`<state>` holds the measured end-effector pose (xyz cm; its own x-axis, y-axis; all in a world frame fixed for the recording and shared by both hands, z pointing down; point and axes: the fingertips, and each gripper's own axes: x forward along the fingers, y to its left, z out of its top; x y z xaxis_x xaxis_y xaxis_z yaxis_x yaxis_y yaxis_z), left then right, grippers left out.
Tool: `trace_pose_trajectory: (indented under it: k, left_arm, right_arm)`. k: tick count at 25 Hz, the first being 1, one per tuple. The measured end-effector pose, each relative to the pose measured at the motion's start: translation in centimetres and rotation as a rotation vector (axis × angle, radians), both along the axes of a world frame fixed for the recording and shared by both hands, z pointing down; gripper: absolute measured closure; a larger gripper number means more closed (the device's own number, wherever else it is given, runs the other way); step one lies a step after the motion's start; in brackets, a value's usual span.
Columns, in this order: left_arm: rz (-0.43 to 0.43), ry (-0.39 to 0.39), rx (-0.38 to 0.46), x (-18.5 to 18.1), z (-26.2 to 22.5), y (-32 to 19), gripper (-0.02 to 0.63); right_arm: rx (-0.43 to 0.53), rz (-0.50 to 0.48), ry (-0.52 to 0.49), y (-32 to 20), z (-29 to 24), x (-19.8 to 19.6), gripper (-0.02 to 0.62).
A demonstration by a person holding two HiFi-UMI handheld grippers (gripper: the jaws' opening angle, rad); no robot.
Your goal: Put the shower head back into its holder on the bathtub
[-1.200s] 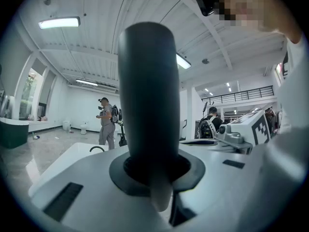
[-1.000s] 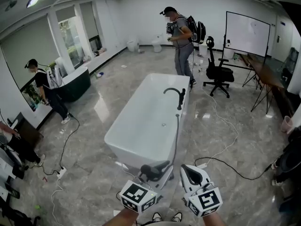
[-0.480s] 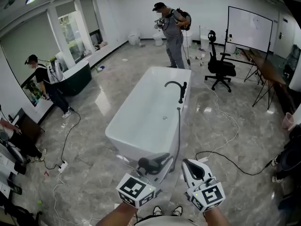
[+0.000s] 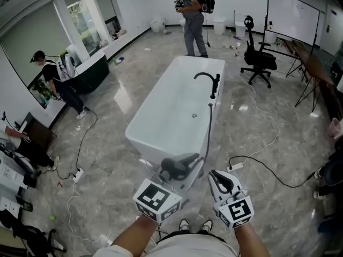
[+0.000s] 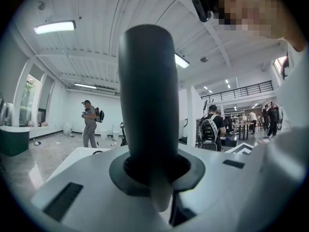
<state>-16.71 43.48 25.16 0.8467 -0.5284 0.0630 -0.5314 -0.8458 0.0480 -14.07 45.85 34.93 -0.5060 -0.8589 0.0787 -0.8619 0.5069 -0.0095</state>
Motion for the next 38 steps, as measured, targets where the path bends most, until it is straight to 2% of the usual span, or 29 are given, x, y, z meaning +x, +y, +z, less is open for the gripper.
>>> trace_pose_trajectory:
  k: [5, 13, 20, 29, 38]
  left_arm:
    - [-0.01, -0.018, -0.021, 0.2, 1.1, -0.7, 0.551]
    - [-0.03, -0.027, -0.015, 2.0, 0.5, -2.7, 0.551]
    - [-0.065, -0.026, -0.016, 3.6, 0.7, -4.5, 0.551]
    - [-0.033, -0.015, 0.0, 5.7, -0.8, -6.8, 0.551]
    - [0.034, 0.001, -0.003, 5.9, -1.6, -13.9, 0.551]
  right_arm:
    - [-0.046, 0.001, 0.0, -0.4, 2.6, 0.1, 0.578]
    - [-0.14, 0.002, 0.062, -2.1, 8.3, 2.1, 0.561]
    - [-0.167, -0.015, 0.063, -3.7, 10.4, 3.7, 0.554]
    - [-0.214, 0.006, 0.108, -6.5, 14.3, 5.5, 0.537]
    - [-0.276, 0.037, 0.185, -14.2, 19.2, 5.4, 0.525]
